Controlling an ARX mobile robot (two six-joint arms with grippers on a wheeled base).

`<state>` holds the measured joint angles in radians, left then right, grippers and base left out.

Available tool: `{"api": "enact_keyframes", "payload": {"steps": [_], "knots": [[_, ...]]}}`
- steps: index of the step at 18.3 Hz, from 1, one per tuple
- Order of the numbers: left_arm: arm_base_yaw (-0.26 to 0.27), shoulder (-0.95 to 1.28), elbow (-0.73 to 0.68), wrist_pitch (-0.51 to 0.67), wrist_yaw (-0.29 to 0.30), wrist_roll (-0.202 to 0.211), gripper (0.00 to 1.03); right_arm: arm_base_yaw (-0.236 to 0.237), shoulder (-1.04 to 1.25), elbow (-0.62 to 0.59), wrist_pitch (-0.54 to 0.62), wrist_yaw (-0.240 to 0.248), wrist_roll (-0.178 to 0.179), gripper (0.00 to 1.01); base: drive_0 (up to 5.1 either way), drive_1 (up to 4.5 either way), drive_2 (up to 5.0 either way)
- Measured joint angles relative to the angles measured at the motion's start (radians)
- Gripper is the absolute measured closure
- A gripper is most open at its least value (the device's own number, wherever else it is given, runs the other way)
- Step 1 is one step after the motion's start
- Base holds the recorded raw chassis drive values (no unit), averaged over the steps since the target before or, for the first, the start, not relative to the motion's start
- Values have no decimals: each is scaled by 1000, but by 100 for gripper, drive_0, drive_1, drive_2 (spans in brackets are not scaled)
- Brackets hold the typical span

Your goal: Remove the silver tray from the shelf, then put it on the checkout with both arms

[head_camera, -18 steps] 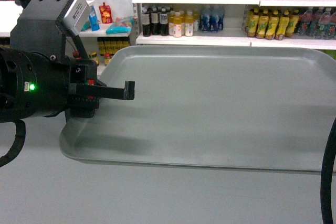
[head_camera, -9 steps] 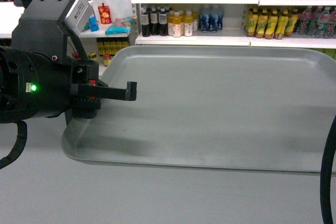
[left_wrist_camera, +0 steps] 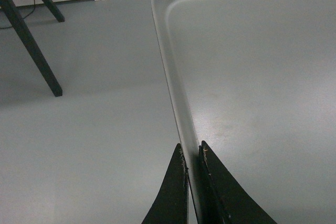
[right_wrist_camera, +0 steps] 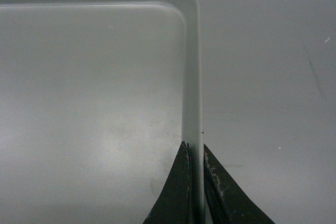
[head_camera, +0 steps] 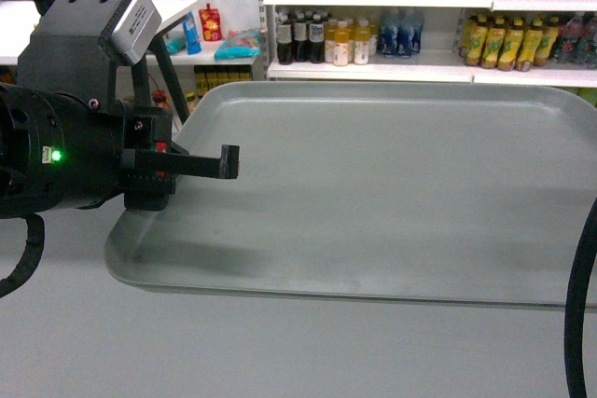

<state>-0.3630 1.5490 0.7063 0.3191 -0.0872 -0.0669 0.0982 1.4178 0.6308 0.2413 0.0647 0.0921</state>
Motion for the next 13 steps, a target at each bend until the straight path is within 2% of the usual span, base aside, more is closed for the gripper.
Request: {"api": "enact_keyframes", "payload": {"steps": [13], "knots": [[3,0,0,4,2,0,99,0,-1,0,2,0,0,98,-502,243,243]]}}
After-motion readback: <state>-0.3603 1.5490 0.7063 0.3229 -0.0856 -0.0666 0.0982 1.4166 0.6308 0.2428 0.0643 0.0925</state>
